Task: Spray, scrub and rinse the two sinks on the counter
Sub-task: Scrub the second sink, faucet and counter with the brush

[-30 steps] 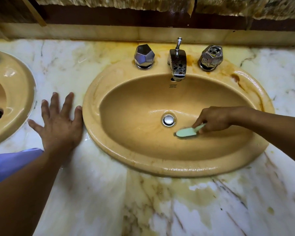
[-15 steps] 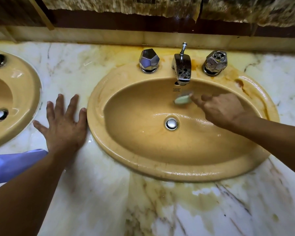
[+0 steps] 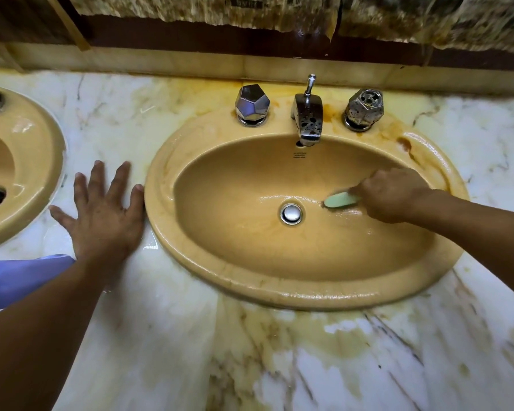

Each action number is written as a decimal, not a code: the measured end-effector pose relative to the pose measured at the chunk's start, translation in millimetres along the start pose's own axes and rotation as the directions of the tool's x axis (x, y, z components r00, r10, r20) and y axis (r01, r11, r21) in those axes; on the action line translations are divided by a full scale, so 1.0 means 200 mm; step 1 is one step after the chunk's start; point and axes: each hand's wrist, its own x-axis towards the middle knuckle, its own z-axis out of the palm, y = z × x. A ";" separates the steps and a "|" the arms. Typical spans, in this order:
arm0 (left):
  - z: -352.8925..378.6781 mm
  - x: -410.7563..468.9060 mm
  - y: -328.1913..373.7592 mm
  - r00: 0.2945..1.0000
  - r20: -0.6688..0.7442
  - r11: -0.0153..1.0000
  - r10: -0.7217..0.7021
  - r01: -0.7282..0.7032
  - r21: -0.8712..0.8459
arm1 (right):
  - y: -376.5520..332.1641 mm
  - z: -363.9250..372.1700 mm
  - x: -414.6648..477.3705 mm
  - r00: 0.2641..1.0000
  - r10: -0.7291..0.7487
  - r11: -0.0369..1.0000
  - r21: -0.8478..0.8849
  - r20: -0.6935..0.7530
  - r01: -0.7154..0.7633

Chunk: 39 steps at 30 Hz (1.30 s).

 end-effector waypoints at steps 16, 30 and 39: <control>0.00 0.00 0.00 1.000 -0.009 1.000 0.018 -0.018 -0.010 | 0.16 -0.17 -0.24 0.975 0.199 0.975 -0.120 0.096 -0.187; -0.01 -0.01 0.00 1.000 0.007 1.000 0.023 -0.023 -0.004 | 0.17 -0.20 -0.32 0.940 0.183 0.983 -0.069 0.288 -0.170; 0.00 0.00 0.00 1.000 -0.013 1.000 0.018 -0.018 -0.005 | -0.03 0.02 -0.06 0.985 0.174 0.985 0.009 0.000 -0.174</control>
